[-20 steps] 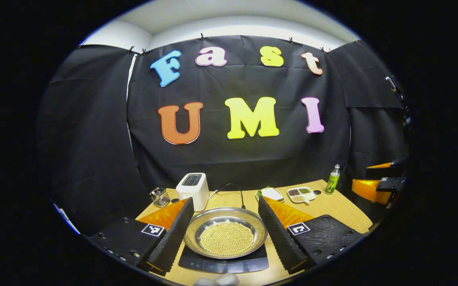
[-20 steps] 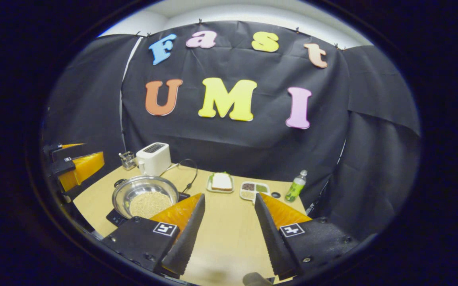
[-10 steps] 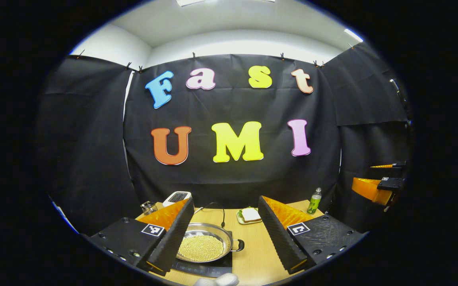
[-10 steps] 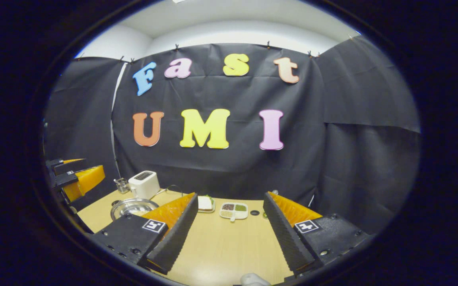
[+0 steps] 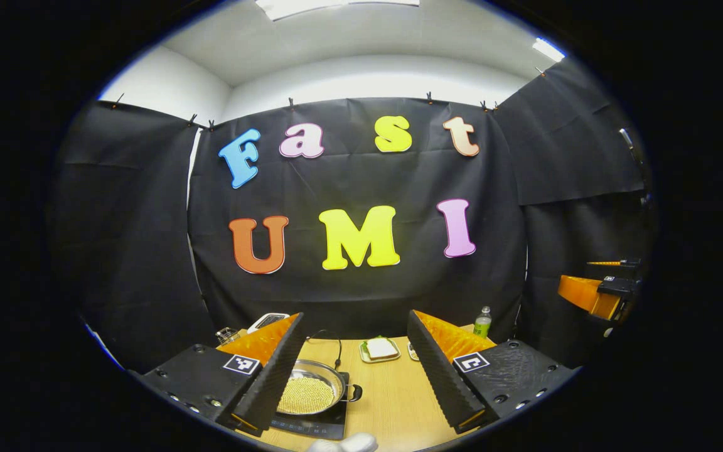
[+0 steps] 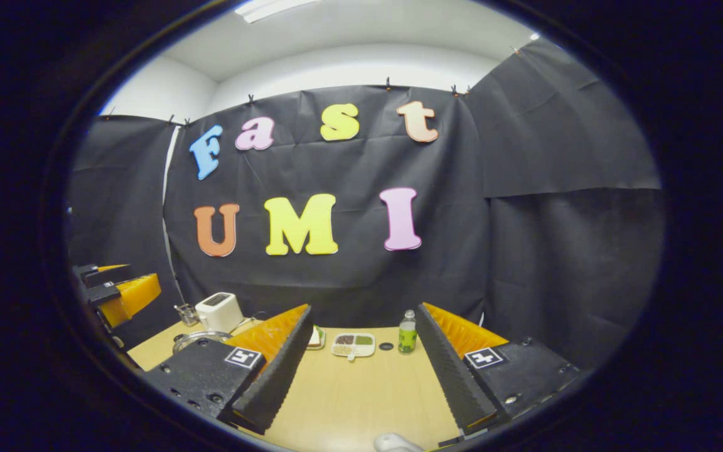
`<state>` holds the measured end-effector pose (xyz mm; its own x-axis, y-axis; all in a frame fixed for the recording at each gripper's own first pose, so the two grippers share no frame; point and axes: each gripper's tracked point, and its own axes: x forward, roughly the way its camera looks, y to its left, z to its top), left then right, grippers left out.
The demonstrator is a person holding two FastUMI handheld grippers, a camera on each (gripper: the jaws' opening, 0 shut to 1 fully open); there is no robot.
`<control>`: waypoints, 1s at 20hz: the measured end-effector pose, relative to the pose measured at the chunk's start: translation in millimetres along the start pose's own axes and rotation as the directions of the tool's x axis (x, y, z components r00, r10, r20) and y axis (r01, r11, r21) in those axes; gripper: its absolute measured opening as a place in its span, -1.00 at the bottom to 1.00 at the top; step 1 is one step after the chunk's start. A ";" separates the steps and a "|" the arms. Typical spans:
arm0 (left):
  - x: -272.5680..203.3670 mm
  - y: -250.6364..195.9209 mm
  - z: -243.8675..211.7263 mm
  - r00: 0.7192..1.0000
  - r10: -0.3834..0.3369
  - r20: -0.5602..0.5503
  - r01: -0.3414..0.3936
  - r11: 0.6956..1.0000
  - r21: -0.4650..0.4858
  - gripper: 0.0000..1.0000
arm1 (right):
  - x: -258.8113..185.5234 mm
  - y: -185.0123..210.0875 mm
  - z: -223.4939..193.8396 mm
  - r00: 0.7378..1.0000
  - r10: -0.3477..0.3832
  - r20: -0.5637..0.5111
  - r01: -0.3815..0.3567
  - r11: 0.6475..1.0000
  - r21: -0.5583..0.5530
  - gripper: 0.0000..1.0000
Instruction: First push the handle of the pot to place it horizontally, then grasp the pot with both hands and set it on the induction cooktop.
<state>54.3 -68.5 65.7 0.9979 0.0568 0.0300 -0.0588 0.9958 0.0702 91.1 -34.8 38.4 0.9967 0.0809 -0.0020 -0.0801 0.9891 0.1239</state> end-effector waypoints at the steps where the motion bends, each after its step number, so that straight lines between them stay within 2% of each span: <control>1: -1.1 -3.4 1.4 1.000 0.000 0.002 0.000 1.000 -0.003 0.92 | -0.6 -2.7 0.4 1.000 0.000 0.001 0.000 1.000 -0.002 1.00; 9: -6.8 -5.3 4.8 1.000 0.026 -0.002 -0.026 1.000 -0.004 0.92 | -1.9 -21.7 8.7 1.000 -0.006 0.011 0.006 1.000 0.008 1.00; 20: -4.4 2.6 6.2 0.999 0.046 0.002 -0.046 0.999 -0.007 0.92 | -4.2 -18.5 7.6 1.000 0.022 0.008 -0.022 1.000 -0.009 1.00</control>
<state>49.6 -66.5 71.9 0.9941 0.1027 0.0354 -0.1047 0.9926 0.0618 88.5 -54.4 43.7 0.9947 0.1020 0.0089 -0.1024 0.9881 0.1150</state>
